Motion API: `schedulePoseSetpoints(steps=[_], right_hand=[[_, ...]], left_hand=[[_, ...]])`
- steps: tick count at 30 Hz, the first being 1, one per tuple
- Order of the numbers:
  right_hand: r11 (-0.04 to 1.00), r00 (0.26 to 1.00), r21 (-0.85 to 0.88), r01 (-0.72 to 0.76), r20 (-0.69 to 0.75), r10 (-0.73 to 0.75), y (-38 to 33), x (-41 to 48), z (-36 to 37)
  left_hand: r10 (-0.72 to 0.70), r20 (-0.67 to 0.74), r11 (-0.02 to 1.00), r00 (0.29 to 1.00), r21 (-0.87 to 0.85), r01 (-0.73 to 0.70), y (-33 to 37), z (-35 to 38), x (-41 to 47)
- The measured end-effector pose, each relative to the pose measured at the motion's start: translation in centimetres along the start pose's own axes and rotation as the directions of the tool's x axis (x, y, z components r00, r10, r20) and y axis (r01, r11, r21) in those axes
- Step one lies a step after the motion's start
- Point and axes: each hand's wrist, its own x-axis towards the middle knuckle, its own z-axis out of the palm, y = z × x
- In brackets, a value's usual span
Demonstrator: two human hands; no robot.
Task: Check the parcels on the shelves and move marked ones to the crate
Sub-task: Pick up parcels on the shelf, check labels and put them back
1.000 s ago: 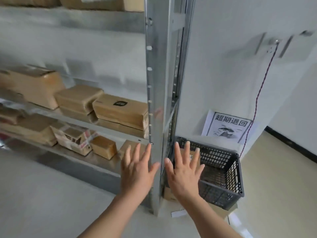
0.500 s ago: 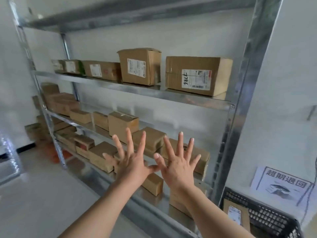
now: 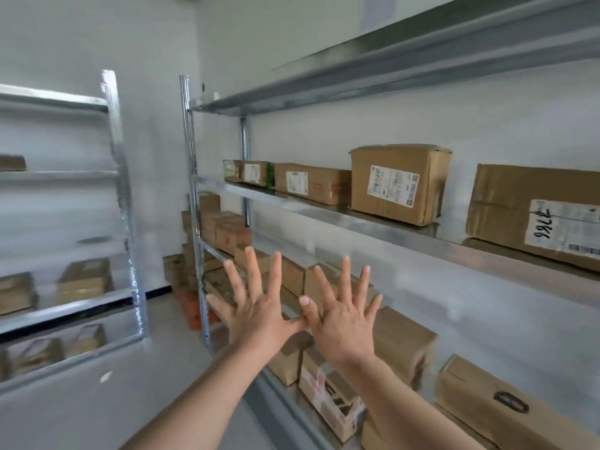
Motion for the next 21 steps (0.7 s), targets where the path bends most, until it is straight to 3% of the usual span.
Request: schedulePoseSetpoints(steps=[8,21], right_hand=[[0.995,0.995,-0.012,0.095,0.022,-0.094,-8.3,9.3,6.2],[0.998,0.998,-0.046,0.046,0.042,-0.044,-25.8,26.6,17.7]], left_hand=[[-0.126,0.009,0.992,0.992,-0.012,0.126,-10.1,-1.0,7.8],[-0.077,0.042,0.996,0.996,-0.031,0.078,-30.3,-2.9,24.9]])
